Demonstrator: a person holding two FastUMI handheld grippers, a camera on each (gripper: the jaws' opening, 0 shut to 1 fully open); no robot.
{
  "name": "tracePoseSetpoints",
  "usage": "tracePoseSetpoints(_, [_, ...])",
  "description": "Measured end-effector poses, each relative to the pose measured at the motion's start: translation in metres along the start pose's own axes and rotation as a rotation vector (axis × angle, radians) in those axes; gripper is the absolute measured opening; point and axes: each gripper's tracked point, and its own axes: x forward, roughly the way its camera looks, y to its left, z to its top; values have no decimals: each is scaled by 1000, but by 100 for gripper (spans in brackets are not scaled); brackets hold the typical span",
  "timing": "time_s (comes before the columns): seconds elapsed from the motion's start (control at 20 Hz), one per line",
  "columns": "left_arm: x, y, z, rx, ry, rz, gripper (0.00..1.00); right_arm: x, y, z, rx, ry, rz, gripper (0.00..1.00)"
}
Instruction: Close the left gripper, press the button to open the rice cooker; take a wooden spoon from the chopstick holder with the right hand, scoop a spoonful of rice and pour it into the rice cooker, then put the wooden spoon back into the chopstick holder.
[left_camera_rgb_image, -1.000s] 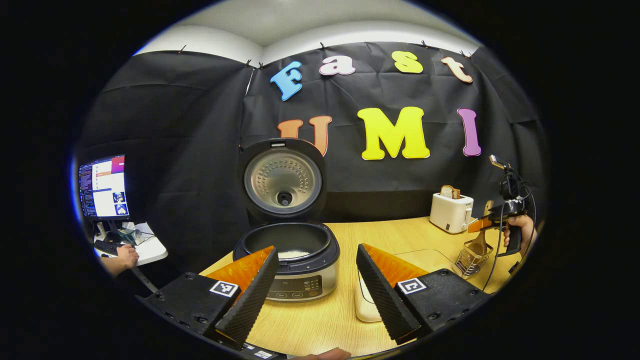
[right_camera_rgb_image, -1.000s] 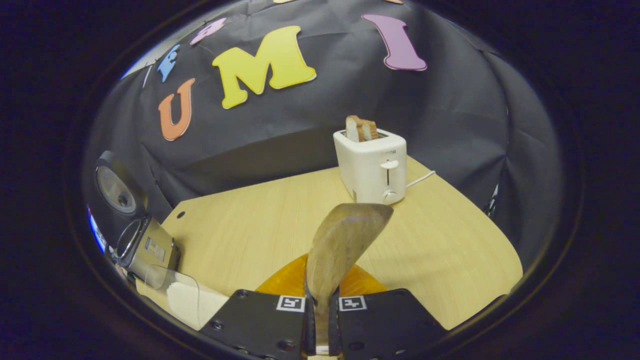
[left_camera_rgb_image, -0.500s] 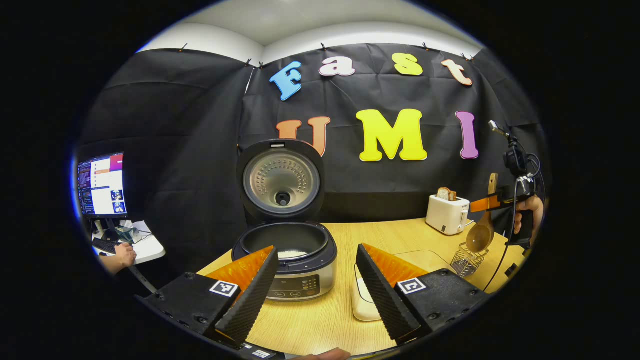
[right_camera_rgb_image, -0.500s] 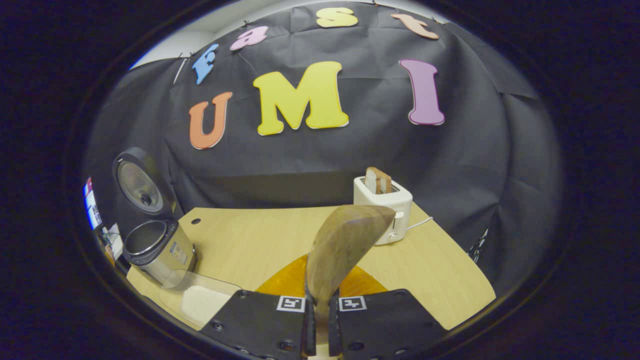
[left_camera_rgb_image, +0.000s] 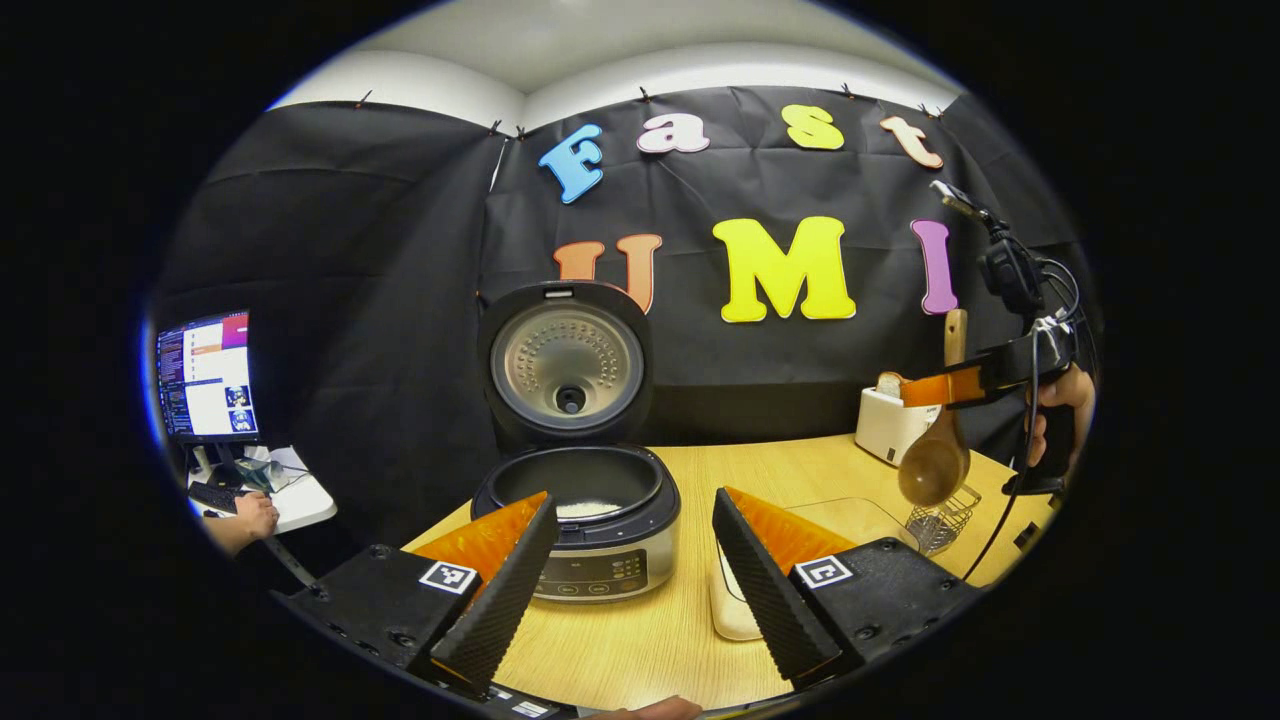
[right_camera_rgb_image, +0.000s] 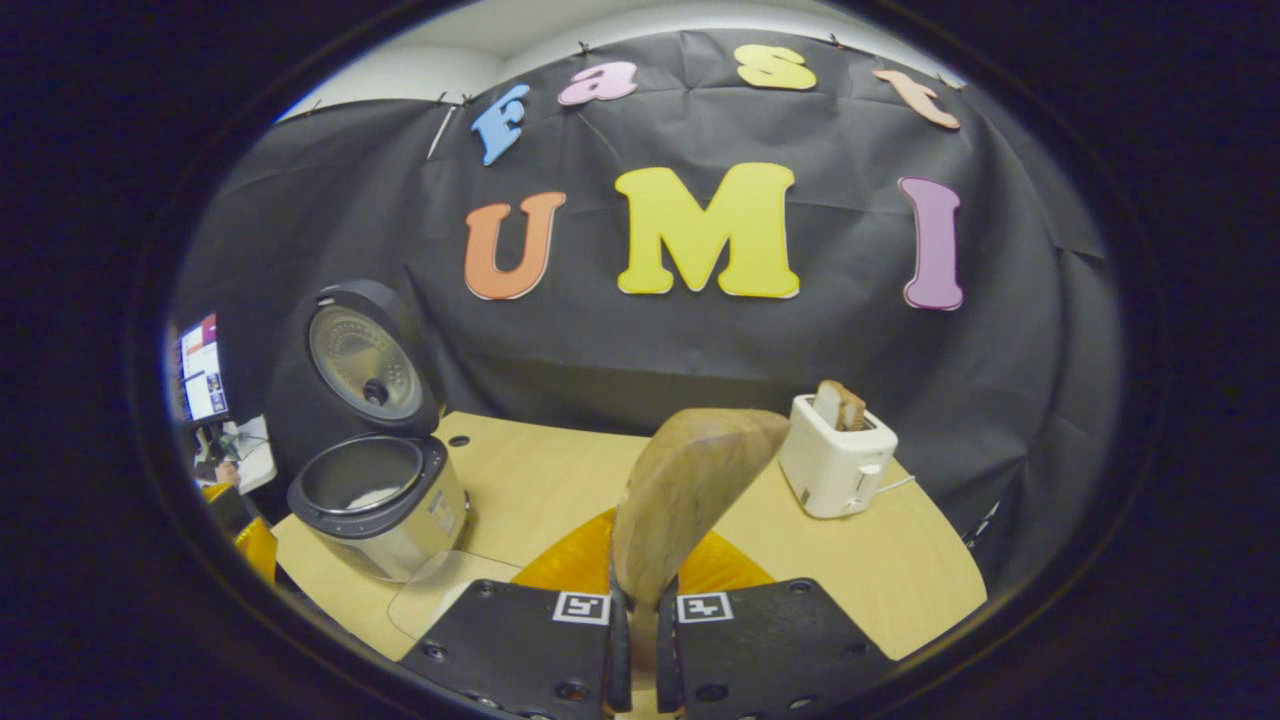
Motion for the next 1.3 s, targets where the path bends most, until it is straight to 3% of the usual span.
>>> tracePoseSetpoints(0.35, [-1, 17, 6, 45, -25, 40, 99, 34, 40, -38, 28, 75, 1, 10])
tracePoseSetpoints(0.8, [-6, 33, 11, 35, -37, 69, 99, 68, 36, -98, 16, 168, -151, 10])
tracePoseSetpoints(1.3, [-4, 44, 7, 13, -12, 87, 99, 73, 34, -120, -27, 176, -318, 10])
